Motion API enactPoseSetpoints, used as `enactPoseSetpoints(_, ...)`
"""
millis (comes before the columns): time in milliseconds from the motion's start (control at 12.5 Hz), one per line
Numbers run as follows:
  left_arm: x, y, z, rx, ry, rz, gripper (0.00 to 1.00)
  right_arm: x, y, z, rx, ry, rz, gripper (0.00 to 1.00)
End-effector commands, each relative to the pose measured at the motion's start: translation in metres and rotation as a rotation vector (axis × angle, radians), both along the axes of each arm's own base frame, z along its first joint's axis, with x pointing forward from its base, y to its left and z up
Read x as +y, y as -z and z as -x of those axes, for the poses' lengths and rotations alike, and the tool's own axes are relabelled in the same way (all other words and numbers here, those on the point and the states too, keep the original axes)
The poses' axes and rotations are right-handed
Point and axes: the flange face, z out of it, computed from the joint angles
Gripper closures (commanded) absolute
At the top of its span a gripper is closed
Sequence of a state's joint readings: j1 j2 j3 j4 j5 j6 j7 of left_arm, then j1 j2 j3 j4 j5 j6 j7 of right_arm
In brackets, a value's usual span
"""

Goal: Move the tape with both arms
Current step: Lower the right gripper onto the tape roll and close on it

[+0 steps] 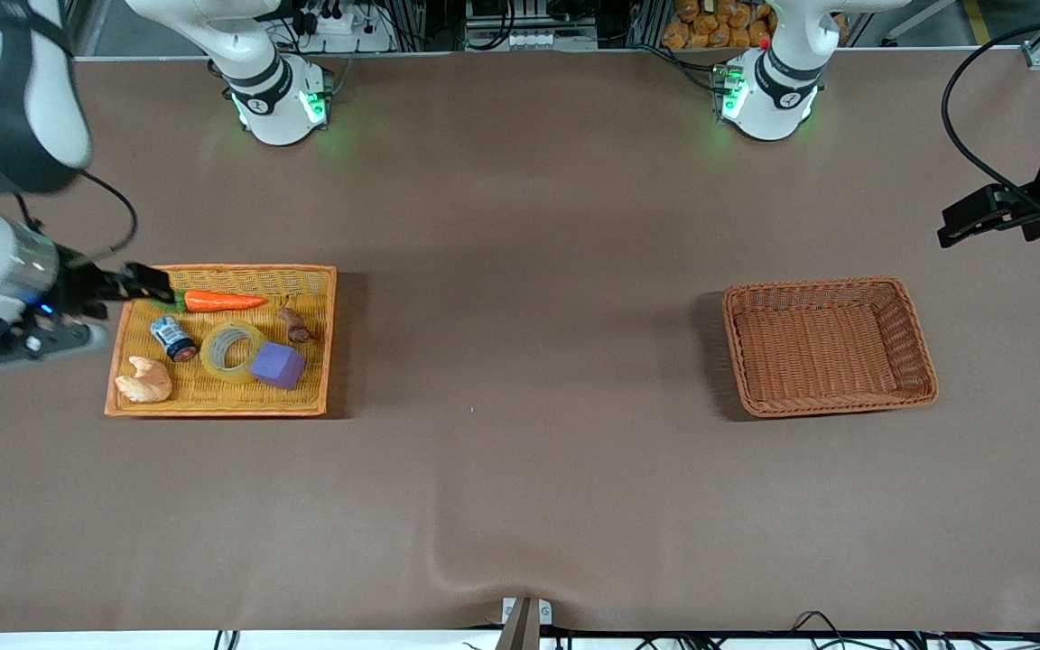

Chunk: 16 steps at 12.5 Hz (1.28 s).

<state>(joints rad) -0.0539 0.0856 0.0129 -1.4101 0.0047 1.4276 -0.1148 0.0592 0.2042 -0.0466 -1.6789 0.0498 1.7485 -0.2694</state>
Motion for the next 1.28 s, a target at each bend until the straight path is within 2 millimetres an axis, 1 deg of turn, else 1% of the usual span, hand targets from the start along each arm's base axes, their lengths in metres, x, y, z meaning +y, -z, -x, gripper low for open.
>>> enactPoseSetpoints(0, 0.003, -0.004, 0.002, -0.007, 0.008, 0.026, 0.00, 0.004, 0.049, 0.019, -0.018, -0.108, -0.025, 0.00)
enactPoseSetpoints(80, 0.002, -0.003, 0.001, -0.007, 0.010, 0.026, 0.00, 0.009, 0.065, 0.020, 0.005, -0.170, -0.025, 0.00)
enactPoseSetpoints(160, 0.002, -0.002, 0.001, -0.006, 0.010, 0.024, 0.00, 0.009, 0.093, 0.019, 0.035, -0.244, -0.038, 0.00)
enactPoseSetpoints(241, 0.001, -0.001, 0.001, -0.005, 0.011, 0.018, 0.00, 0.008, 0.115, 0.022, 0.036, -0.312, -0.049, 0.00)
enactPoseSetpoints(401, 0.001, 0.001, 0.000, -0.001, 0.010, 0.016, 0.00, -0.003, 0.158, 0.034, 0.024, -0.436, -0.067, 0.00)
enactPoseSetpoints(481, 0.000, 0.001, 0.000, -0.003, 0.011, 0.019, 0.00, -0.004, 0.172, 0.037, 0.002, -0.484, -0.068, 0.00)
enactPoseSetpoints(561, 0.004, 0.001, -0.001, -0.003, 0.005, 0.024, 0.00, -0.003, 0.189, 0.044, 0.001, -0.549, -0.075, 0.00)
enactPoseSetpoints(642, 0.011, 0.005, -0.002, 0.005, -0.007, 0.023, 0.00, -0.003, 0.200, 0.047, -0.002, -0.593, -0.080, 0.00)
enactPoseSetpoints(722, 0.012, 0.006, -0.002, 0.008, -0.009, 0.024, 0.00, -0.005, 0.211, 0.054, -0.003, -0.608, -0.080, 0.00)
enactPoseSetpoints(802, 0.012, 0.005, -0.002, 0.006, -0.009, 0.024, 0.00, -0.004, 0.223, 0.063, -0.006, -0.614, -0.078, 0.00)
enactPoseSetpoints(962, 0.005, 0.006, -0.003, 0.006, 0.003, 0.018, 0.00, 0.000, 0.241, 0.075, -0.030, -0.625, -0.064, 0.00)
enactPoseSetpoints(1042, 0.007, 0.012, -0.007, 0.012, -0.001, 0.014, 0.00, -0.002, 0.248, 0.077, -0.027, -0.623, -0.063, 0.03)
enactPoseSetpoints(1123, 0.008, 0.014, -0.009, 0.008, -0.002, 0.014, 0.00, -0.005, 0.253, 0.077, -0.024, -0.619, -0.063, 0.12)
enactPoseSetpoints(1203, 0.006, 0.021, -0.014, 0.006, 0.001, 0.016, 0.00, -0.006, 0.257, 0.076, -0.031, -0.615, -0.059, 0.21)
